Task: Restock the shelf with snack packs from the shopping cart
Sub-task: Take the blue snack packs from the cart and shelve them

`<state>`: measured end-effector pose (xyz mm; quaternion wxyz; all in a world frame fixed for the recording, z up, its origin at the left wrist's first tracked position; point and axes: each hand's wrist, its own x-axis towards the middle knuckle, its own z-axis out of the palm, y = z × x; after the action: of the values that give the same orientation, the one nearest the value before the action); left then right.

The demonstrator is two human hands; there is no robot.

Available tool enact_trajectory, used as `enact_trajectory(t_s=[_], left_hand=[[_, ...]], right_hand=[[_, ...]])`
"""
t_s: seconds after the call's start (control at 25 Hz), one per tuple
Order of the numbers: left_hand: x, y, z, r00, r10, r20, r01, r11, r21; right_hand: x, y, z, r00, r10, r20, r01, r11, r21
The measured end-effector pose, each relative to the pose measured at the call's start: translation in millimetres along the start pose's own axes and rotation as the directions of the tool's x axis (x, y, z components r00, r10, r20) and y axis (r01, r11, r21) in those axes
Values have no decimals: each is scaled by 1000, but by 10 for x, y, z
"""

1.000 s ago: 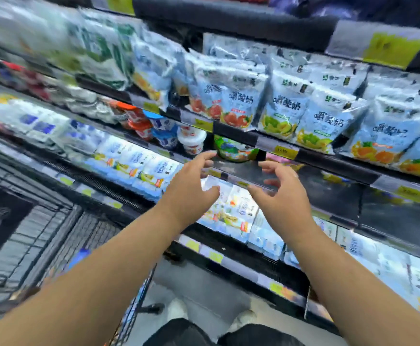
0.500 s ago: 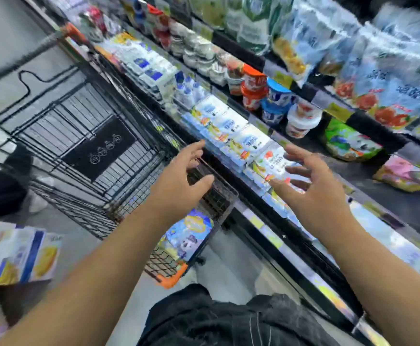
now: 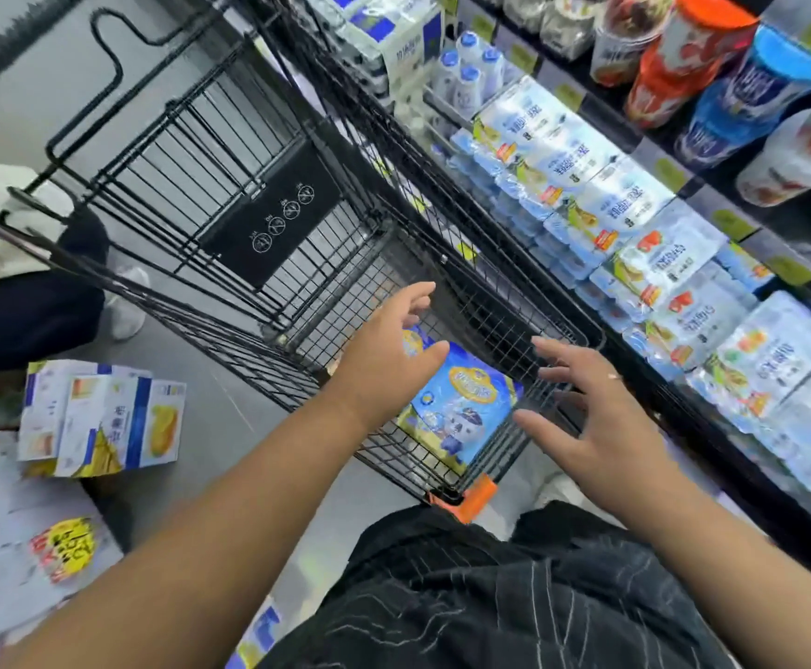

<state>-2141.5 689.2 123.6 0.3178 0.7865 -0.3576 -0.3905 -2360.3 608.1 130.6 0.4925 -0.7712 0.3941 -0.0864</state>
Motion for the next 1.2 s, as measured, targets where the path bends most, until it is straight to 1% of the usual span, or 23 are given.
enact_trajectory(t_s=[0.08, 0.28, 0.4, 0.52, 0.68, 0.84, 1.0, 1.08, 1.2], left_hand=[[79, -228, 31, 998, -60, 7, 60, 998, -25], [350, -705, 124, 986, -166, 14, 167, 986, -15], [613, -1001, 186, 972, -233, 29, 232, 972, 41], [919, -1270, 210, 965, -260, 29, 256, 961, 104], [1328, -1654, 317, 921, -381, 73, 376, 923, 78], [1577, -1974, 474, 900, -422, 111, 402, 901, 164], [1806, -2461, 540, 878, -461, 130, 400, 854, 333], [1912, -2652, 567, 871, -472, 133, 375, 816, 440], [2004, -2870, 633, 854, -494, 165, 342, 770, 539]], right_hand=[[122, 90, 261, 999, 21, 46, -21, 1000, -11], [528, 344, 799, 986, 104, 130, -99, 994, -48], [758, 577, 1081, 972, 153, 176, -141, 987, -75], [955, 860, 1282, 959, 204, 195, -182, 975, -125], [1179, 1292, 1565, 936, 251, 248, -192, 952, -239], [1341, 1572, 1870, 923, 331, 195, -273, 923, -270], [1488, 1879, 2308, 882, 444, 157, -390, 875, -286], [1497, 2056, 2442, 838, 536, 100, -496, 826, -266], [1441, 2283, 2514, 731, 682, 5, -652, 700, -291]])
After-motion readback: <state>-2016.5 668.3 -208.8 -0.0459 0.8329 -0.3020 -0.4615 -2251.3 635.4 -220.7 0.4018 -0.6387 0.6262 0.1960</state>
